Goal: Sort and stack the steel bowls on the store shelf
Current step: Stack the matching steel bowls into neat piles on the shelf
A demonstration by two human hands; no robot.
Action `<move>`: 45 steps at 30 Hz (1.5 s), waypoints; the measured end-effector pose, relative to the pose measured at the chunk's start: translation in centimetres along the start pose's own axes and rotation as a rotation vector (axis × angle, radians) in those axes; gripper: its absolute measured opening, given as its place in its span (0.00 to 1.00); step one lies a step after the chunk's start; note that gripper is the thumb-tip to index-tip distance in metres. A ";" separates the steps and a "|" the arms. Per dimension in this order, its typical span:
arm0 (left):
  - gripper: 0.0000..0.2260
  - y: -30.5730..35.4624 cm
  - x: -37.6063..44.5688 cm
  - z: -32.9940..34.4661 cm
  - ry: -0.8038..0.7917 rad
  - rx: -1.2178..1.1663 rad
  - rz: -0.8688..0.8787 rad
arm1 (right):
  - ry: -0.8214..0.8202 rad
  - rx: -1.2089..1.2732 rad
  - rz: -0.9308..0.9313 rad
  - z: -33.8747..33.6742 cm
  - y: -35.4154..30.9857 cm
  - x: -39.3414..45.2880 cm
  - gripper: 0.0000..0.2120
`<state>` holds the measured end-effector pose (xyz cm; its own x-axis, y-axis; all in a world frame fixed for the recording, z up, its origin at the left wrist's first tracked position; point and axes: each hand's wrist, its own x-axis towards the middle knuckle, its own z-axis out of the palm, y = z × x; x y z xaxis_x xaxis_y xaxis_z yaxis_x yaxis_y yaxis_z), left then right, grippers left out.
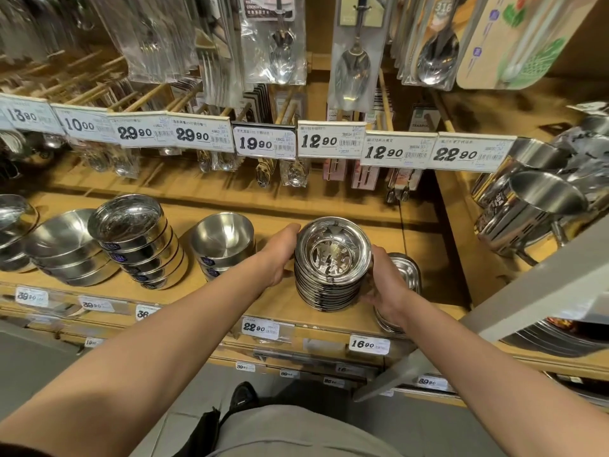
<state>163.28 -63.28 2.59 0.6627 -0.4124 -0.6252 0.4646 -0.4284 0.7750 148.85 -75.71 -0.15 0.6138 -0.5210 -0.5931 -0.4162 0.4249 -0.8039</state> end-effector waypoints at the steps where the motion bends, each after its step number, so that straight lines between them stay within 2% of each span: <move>1: 0.16 0.0 -0.3 0.1 0.020 0.039 0.045 | 0.014 -0.043 -0.018 0.0 0.0 0.0 0.22; 3: 0.14 -0.1 -0.8 0.1 0.022 0.098 0.113 | 0.038 -0.081 -0.060 0.0 -0.2 -0.1 0.17; 5: 0.14 -0.2 -1.2 0.0 -0.011 0.132 0.129 | 0.041 -0.095 -0.077 0.1 -0.5 -0.3 0.15; 15: 0.11 0.9 -1.4 0.1 -0.015 0.258 0.115 | 0.057 -0.218 -0.053 0.5 -2.1 -0.6 0.21; 27: 0.07 1.5 -0.7 -0.3 -0.010 0.313 0.107 | 0.091 -0.251 -0.049 0.4 -2.2 -0.8 0.18; 30: 0.08 1.7 -0.3 -0.2 0.037 0.378 0.174 | 0.183 -0.312 -0.119 0.7 -2.3 -0.7 0.15; 35: 0.06 1.5 0.3 -0.7 0.098 0.534 0.294 | 0.215 -0.370 -0.187 0.7 -2.1 -0.9 0.19; 37: 0.07 1.3 0.6 -0.9 0.130 0.613 0.347 | 0.238 -0.386 -0.201 0.7 -2.0 -1.1 0.15; 41: 0.11 1.4 0.4 -1.0 0.195 0.730 0.424 | 0.268 -0.422 -0.217 0.5 -2.0 -1.4 0.16; 45: 0.14 1.6 0.4 -1.0 0.232 0.800 0.476 | 0.293 -0.467 -0.271 0.2 -2.5 -2.1 0.10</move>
<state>164.88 -63.32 3.72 0.8183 -0.5519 -0.1606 -0.3647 -0.7146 0.5970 148.73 -75.47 3.09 0.5571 -0.7749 -0.2987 -0.5616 -0.0866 -0.8229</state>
